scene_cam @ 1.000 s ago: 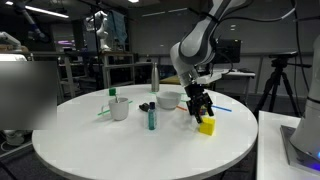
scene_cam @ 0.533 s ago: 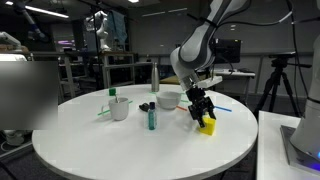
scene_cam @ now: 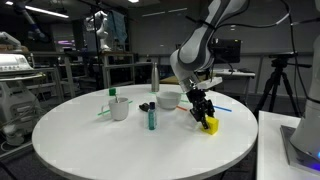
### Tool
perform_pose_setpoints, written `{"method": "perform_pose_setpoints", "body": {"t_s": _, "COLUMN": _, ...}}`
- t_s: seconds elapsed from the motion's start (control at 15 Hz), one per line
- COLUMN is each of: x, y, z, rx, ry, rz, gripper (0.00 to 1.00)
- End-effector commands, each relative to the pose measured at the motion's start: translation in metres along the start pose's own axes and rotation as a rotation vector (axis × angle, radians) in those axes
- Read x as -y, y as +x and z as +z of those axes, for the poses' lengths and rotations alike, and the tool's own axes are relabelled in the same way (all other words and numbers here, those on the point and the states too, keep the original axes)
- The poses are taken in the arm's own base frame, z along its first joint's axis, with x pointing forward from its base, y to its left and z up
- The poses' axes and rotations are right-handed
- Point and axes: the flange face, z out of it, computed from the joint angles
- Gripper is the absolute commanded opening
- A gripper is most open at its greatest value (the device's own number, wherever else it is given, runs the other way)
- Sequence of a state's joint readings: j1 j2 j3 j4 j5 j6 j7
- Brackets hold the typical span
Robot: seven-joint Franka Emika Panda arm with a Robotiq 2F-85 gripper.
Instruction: Put the yellow cube in the bowl
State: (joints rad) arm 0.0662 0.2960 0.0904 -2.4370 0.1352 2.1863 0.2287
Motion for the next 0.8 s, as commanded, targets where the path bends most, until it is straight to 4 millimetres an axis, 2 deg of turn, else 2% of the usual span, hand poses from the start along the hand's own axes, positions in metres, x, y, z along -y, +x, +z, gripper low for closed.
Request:
{"method": "perform_pose_setpoints", "body": {"t_s": 0.0, "x": -0.003, "y": -0.001, "z": -0.016, "rx": -0.007, "ry": 0.017, "rz": 0.018, "gripper": 0.31}}
{"method": "perform_pose_setpoints", "body": {"t_s": 0.33, "x": -0.011, "y": -0.012, "z": -0.055, "rx": -0.100, "ry": 0.031, "rz": 0.042, "gripper": 0.31}}
{"method": "perform_pose_setpoints", "body": {"t_s": 0.73, "x": -0.018, "y": -0.019, "z": -0.112, "rx": -0.240, "ry": 0.024, "rz": 0.091, "gripper": 0.31}}
